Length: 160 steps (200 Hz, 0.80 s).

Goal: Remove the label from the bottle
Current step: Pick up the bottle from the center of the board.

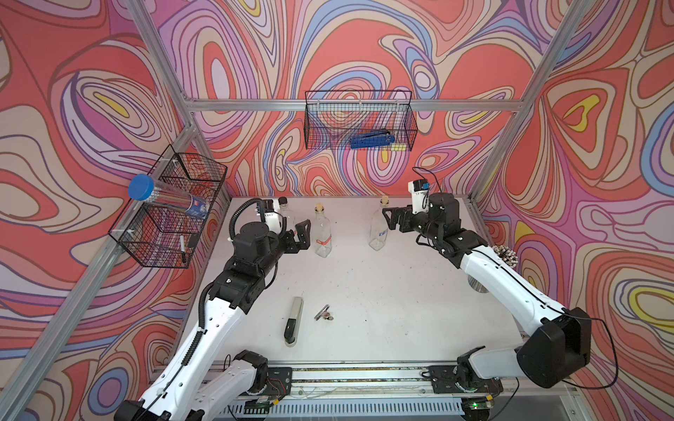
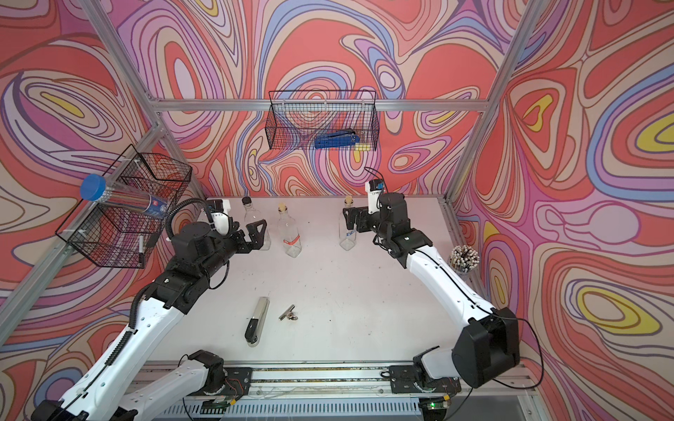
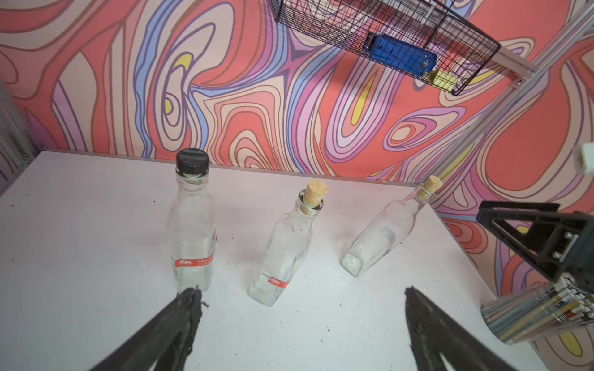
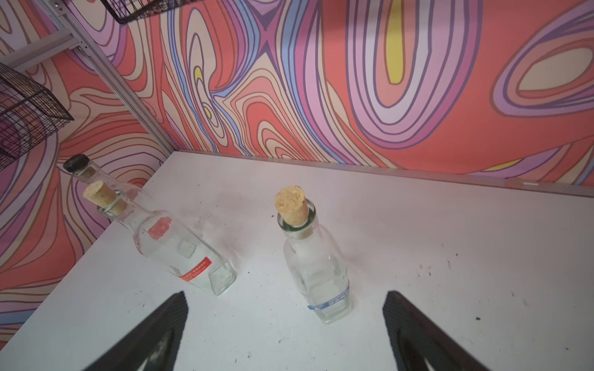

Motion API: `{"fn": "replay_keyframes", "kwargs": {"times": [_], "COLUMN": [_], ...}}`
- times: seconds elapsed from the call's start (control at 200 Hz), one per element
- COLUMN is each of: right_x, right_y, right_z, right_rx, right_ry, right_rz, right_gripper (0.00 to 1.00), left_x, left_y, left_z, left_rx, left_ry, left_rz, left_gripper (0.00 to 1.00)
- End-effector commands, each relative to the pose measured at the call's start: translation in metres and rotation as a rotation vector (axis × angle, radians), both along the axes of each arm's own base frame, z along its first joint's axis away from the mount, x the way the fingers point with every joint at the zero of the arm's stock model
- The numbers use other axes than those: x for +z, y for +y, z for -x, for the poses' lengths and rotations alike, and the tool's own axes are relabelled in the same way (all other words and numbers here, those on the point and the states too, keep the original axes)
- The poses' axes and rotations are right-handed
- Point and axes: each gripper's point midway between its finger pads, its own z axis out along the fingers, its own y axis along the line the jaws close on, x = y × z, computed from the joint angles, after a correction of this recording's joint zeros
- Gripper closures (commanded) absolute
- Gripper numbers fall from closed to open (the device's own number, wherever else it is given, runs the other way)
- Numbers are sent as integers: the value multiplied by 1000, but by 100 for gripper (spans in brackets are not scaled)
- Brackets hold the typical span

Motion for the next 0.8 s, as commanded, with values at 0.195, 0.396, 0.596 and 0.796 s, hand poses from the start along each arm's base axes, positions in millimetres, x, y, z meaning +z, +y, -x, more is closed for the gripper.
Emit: {"fn": "replay_keyframes", "kwargs": {"times": [0.195,0.396,0.596,0.796], "right_x": [21,18,-4,-17], "right_y": [3,11,17,19], "right_z": [-28,-49,-62,-68], "right_rx": [-41,-37,-31,-30], "right_ry": [-47,-36,-13,-13], "right_rz": [54,74,116,138], "right_gripper": [2,2,2,2], "left_x": [-25,-29,-40,-46], "left_y": [-32,-50,-58,-65], "left_z": [19,25,34,33], "left_rx": [-116,-164,-188,-208], "left_ry": [30,31,60,81], "left_rz": [-29,-41,-56,-41], "left_gripper": [0,0,0,0]}}
